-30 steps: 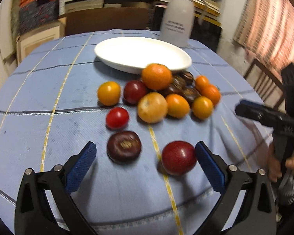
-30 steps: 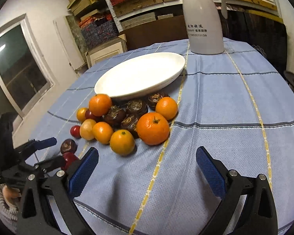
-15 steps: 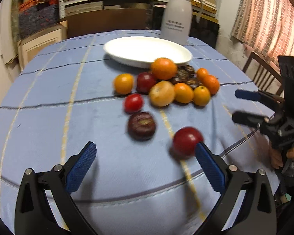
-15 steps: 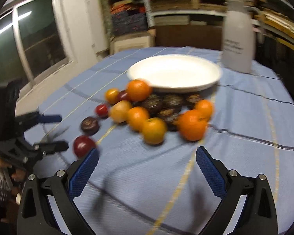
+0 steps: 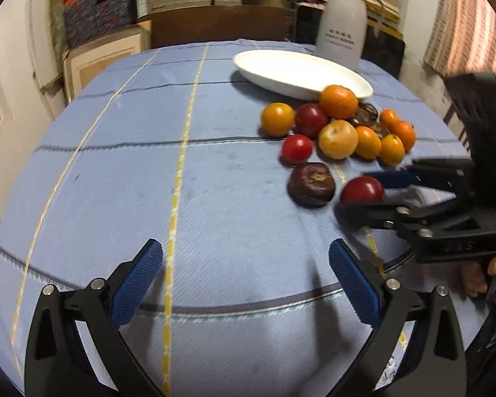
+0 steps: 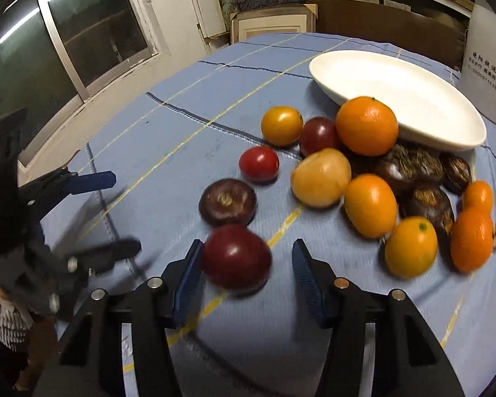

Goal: Organize fruits
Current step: 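Grasp the dark water chestnut with the left tool while the right tool grasps a red plum, then carry both fruits over the white plate and open both tools to drop them, then grasp the yellow kumquat with the left tool while the right tool grasps an orange, then release the kumquat and orange onto the white plate with both tools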

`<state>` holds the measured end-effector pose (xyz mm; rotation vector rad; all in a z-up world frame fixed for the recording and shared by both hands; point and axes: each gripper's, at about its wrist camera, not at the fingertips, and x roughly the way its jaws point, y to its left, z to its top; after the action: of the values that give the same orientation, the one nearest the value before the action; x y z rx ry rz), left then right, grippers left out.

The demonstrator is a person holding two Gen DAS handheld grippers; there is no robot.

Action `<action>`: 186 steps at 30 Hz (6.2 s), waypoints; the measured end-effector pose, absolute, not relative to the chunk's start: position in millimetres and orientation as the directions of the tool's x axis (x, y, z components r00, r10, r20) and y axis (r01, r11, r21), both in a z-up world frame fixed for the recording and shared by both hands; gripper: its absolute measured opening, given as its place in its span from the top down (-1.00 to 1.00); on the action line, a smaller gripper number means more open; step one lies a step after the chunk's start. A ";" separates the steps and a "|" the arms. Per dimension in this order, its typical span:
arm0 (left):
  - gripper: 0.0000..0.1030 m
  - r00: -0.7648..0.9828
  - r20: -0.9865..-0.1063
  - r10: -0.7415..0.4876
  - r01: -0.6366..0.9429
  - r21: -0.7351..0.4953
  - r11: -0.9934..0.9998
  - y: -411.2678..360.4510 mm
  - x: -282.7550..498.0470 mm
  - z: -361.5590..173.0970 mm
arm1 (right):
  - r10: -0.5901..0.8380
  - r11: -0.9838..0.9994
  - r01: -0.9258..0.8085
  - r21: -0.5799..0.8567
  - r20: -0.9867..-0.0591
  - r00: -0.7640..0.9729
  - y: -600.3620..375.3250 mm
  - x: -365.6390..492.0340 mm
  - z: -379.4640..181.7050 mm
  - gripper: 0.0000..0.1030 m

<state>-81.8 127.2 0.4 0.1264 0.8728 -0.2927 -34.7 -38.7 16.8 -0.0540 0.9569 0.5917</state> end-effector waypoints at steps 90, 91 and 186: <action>-0.91 0.724 -0.682 -0.104 0.115 -0.030 0.993 77.0 39.0 24.1 | 0.314 0.947 -0.180 0.266 -0.643 0.699 -177.7 -12.5 33.1 -0.92; -0.91 0.721 -0.685 -0.107 0.105 -0.045 0.993 80.5 39.7 23.8 | 0.316 0.947 -0.186 0.263 -0.648 0.693 -175.8 -13.6 32.3 -0.90; -0.87 0.806 -0.592 -0.008 0.138 0.175 0.975 30.0 76.2 35.6 | 0.261 0.942 -0.082 0.325 -0.560 0.786 -201.8 45.3 58.1 -0.75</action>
<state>76.2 30.0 35.6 0.2145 0.6305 -0.0790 45.3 -201.8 58.1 0.2923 0.6418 0.1879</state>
